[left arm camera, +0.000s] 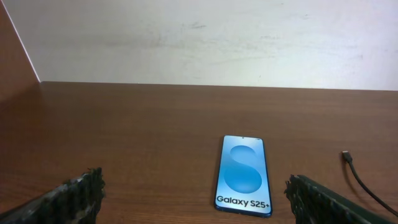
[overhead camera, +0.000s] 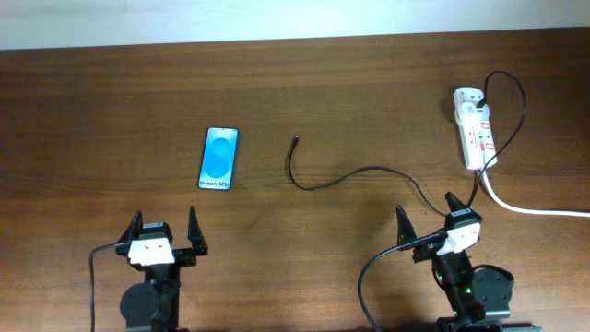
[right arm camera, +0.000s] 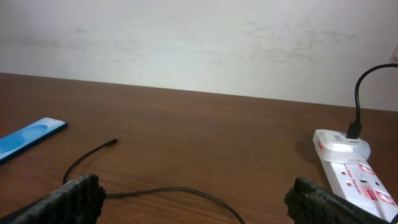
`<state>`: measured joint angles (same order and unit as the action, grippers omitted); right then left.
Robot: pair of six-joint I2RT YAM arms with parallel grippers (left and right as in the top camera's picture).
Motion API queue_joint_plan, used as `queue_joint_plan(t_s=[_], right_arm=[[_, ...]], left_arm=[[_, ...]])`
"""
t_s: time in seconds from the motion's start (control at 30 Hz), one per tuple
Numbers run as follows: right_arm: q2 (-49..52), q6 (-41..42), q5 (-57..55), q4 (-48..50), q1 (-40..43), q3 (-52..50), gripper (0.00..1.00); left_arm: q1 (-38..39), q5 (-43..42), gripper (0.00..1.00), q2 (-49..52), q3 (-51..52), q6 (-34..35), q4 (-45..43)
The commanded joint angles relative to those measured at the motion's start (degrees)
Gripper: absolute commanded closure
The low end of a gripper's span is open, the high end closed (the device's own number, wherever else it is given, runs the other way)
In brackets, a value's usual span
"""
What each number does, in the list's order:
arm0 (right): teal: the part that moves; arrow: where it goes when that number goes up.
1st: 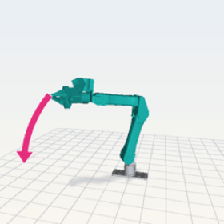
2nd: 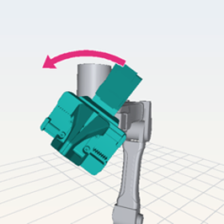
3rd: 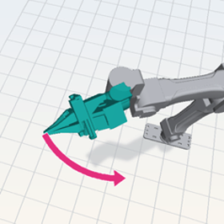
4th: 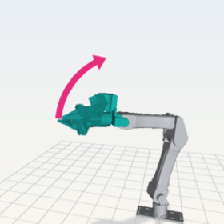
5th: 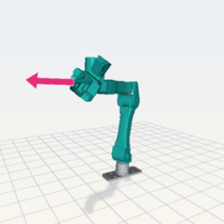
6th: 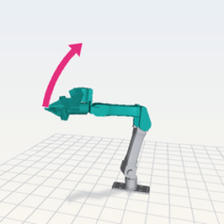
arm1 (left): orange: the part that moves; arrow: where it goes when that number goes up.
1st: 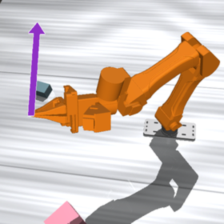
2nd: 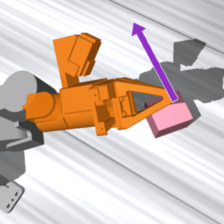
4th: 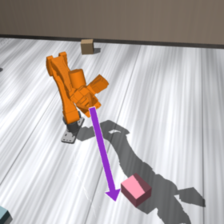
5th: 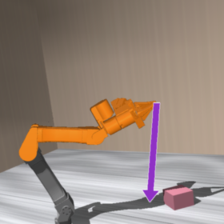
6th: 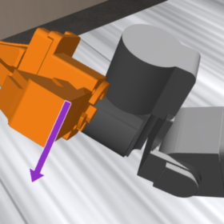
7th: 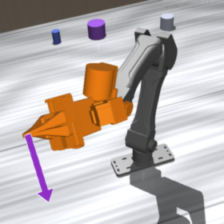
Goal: Plug charger to phone and switch on socket
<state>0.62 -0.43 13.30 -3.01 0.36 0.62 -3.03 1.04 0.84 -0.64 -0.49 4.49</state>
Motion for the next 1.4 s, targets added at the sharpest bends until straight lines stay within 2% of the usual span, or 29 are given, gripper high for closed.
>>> queue_joint_plan(t_s=[0.0,0.97,1.37], right_arm=[[-0.33,0.0,-0.07,-0.28,-0.35,-0.31,0.02],[-0.33,-0.02,-0.07,-0.28,-0.35,-0.31,0.02],[-0.31,-0.02,-0.5,-0.26,-0.35,-0.31,0.02]], left_arm=[[-0.24,-0.83,0.01,-0.48,0.11,-1.29,0.33],[-0.24,0.22,0.01,-0.48,0.11,-1.29,0.26],[-0.24,0.24,0.01,-0.48,0.11,-1.29,-5.46]])
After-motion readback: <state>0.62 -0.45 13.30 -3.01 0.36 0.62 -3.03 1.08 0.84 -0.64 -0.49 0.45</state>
